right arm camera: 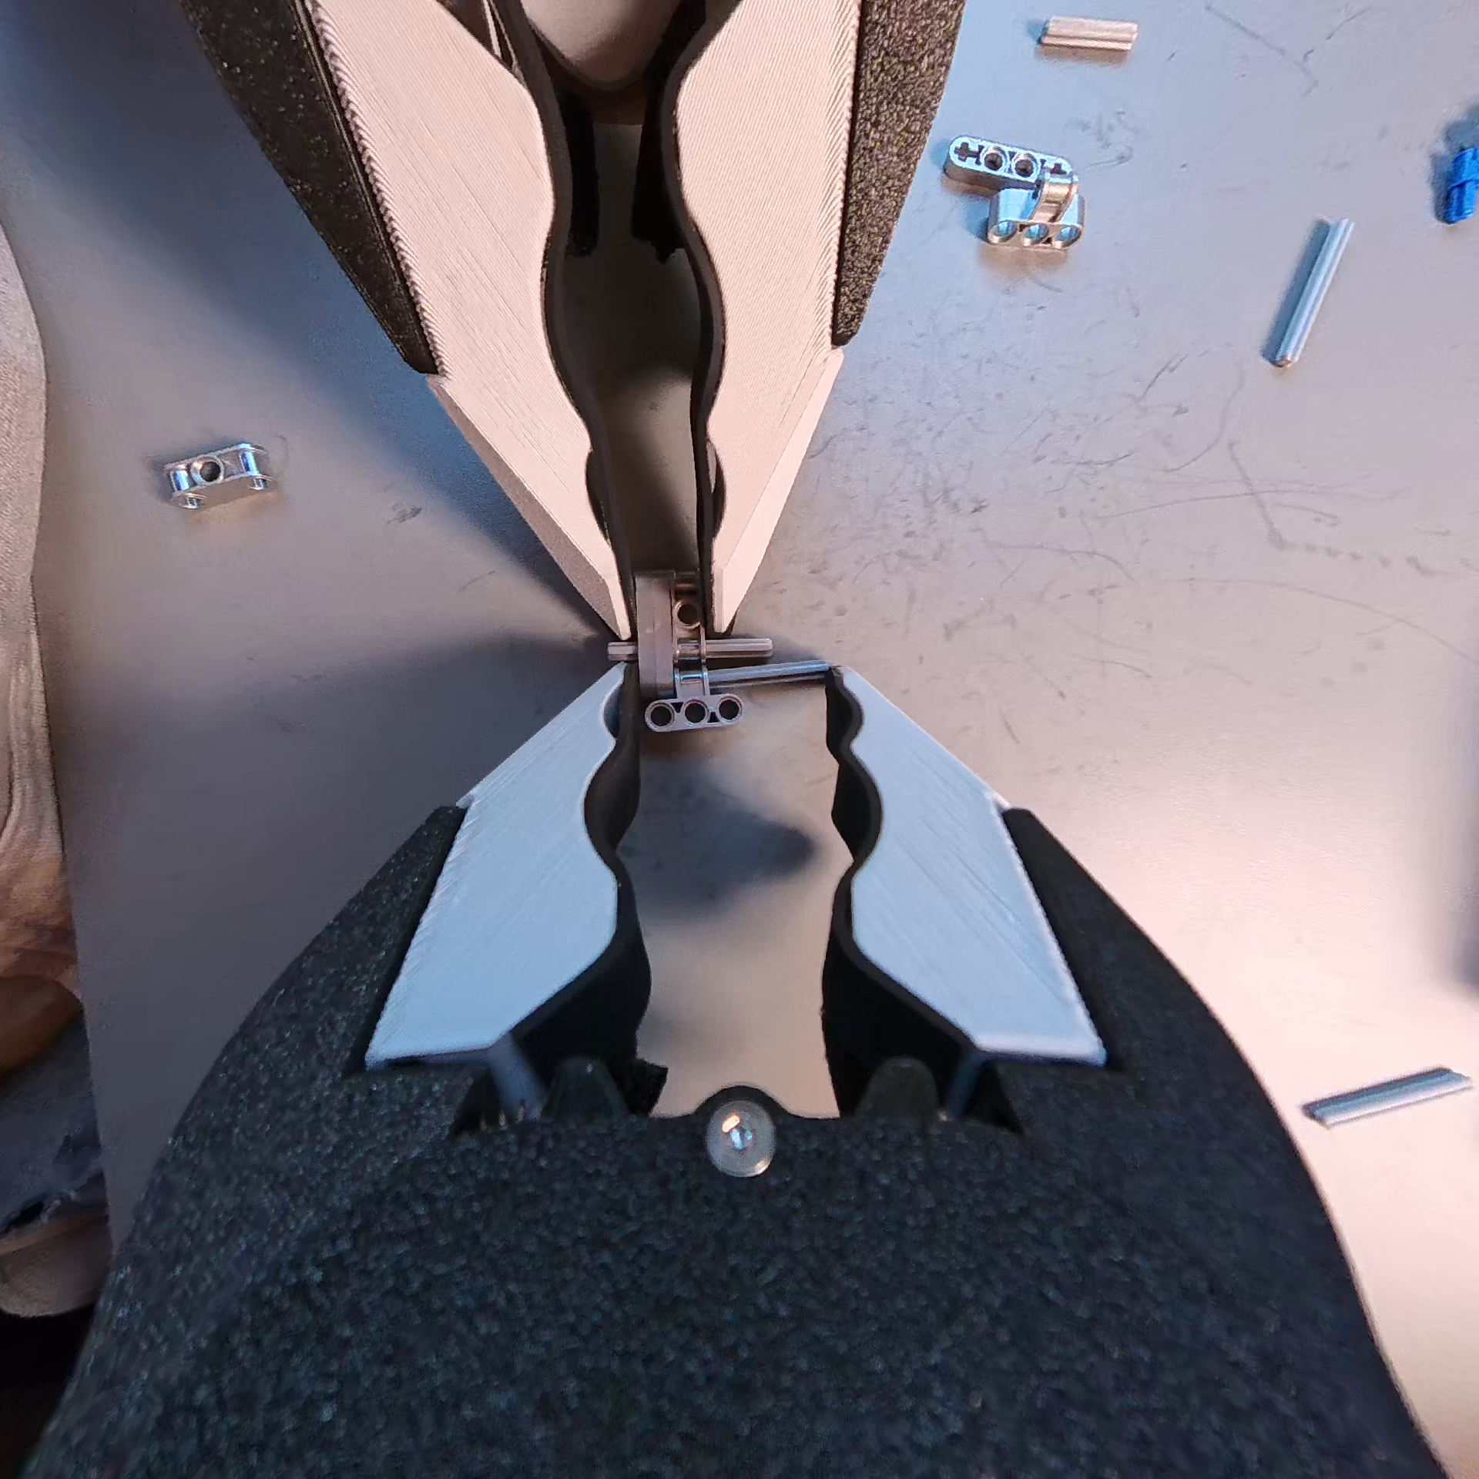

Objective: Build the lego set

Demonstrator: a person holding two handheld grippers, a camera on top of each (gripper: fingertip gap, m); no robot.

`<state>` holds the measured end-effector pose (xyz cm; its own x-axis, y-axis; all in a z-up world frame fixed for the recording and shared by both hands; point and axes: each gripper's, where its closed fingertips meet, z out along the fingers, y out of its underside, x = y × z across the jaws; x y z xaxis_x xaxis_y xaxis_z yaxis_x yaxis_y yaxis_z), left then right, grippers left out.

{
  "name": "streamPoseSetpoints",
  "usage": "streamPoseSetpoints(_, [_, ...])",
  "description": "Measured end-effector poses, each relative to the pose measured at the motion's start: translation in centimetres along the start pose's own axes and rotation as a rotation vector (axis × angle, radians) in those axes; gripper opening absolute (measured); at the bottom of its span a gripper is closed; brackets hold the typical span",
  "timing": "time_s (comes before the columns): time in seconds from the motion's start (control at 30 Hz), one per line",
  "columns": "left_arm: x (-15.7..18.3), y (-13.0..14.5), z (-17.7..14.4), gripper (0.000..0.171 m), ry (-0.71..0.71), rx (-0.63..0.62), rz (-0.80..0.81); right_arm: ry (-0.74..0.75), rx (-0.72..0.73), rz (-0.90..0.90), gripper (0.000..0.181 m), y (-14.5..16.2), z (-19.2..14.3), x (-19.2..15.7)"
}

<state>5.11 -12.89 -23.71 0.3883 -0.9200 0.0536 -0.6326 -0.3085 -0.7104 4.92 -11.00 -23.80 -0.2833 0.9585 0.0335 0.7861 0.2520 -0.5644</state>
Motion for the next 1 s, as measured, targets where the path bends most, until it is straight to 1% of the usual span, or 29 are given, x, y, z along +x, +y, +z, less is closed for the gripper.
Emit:
streamPoseSetpoints(0.03, [0.0,0.0,0.0,0.015,0.0,0.0,-0.001,0.005,0.002,0.002,0.043,0.0,0.0,0.0])
streamPoseSetpoints(0.07, [0.0,0.0,0.0,0.015,-0.002,0.0,0.0,0.009,0.005,0.006,0.043,0.0,0.0,0.0])
streamPoseSetpoints(0.13, [-0.1,0.0,0.0,0.014,-0.018,-0.004,0.007,0.009,0.013,-0.005,0.031,0.0,-0.1,-0.4])
streamPoseSetpoints(0.2, [-0.1,-0.1,0.1,0.014,-0.022,-0.005,0.011,0.029,0.015,-0.001,0.028,0.0,-0.2,-0.6])
streamPoseSetpoints(0.63, [-0.1,-0.1,0.1,0.014,-0.013,0.005,-0.004,0.064,0.039,0.033,0.024,0.1,-0.2,-0.7])
streamPoseSetpoints(0.77, [0.0,-0.1,0.0,0.015,0.008,0.013,-0.031,0.071,0.052,0.045,0.024,0.1,-0.3,-0.7])
streamPoseSetpoints(0.87, [0.2,-0.1,-0.2,0.02,0.054,0.018,-0.059,0.081,0.061,0.043,0.025,0.1,-0.2,-0.7])
streamPoseSetpoints(1.0, [-0.1,-0.6,-1.0,0.027,0.063,0.054,-0.035,0.092,0.074,0.046,0.025,0.1,-0.2,-0.6])
